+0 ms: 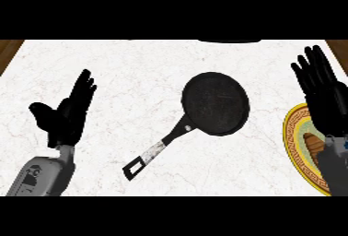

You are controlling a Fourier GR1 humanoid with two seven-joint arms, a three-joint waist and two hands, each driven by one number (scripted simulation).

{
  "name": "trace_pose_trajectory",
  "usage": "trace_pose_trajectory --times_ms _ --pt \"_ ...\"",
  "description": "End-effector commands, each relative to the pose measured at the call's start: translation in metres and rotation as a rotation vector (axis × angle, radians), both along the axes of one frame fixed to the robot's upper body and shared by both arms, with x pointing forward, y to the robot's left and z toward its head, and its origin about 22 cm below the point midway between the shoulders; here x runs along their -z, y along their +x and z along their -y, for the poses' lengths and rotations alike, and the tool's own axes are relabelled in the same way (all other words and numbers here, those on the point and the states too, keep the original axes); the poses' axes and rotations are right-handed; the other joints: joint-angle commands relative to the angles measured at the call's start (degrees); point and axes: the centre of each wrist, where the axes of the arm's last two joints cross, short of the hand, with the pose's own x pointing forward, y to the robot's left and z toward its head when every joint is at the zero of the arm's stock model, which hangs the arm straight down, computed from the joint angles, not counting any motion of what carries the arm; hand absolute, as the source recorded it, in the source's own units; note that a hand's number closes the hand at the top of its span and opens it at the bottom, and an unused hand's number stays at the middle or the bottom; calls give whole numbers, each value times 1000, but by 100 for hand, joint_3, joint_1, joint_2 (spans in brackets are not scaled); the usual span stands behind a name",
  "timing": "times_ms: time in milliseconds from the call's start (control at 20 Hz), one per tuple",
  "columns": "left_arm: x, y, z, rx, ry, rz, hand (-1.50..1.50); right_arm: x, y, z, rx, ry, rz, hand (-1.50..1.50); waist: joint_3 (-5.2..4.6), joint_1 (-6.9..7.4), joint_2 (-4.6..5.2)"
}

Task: Pick the can from the plate and place it in the pan

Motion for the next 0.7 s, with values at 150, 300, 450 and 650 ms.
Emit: trace_pose_trajectory --times_ms 150,300,450,650 --pt "17 -24 -38 -34 196 -67 0 -10 -20 113 627 7 -12 -150 141 -90 -62" --pt "28 -31 -46 -54 242 -111 0 27 -66 170 801 -463 -365 -150 25 -226 252" --pt "45 -47 -57 -73 277 -183 0 40 -90 195 1344 21 -351 -150 94 -474 -59" --pt "47 -56 -48 -25 276 -169 0 54 -131 188 1378 -116 -579 -150 86 -252 -96"
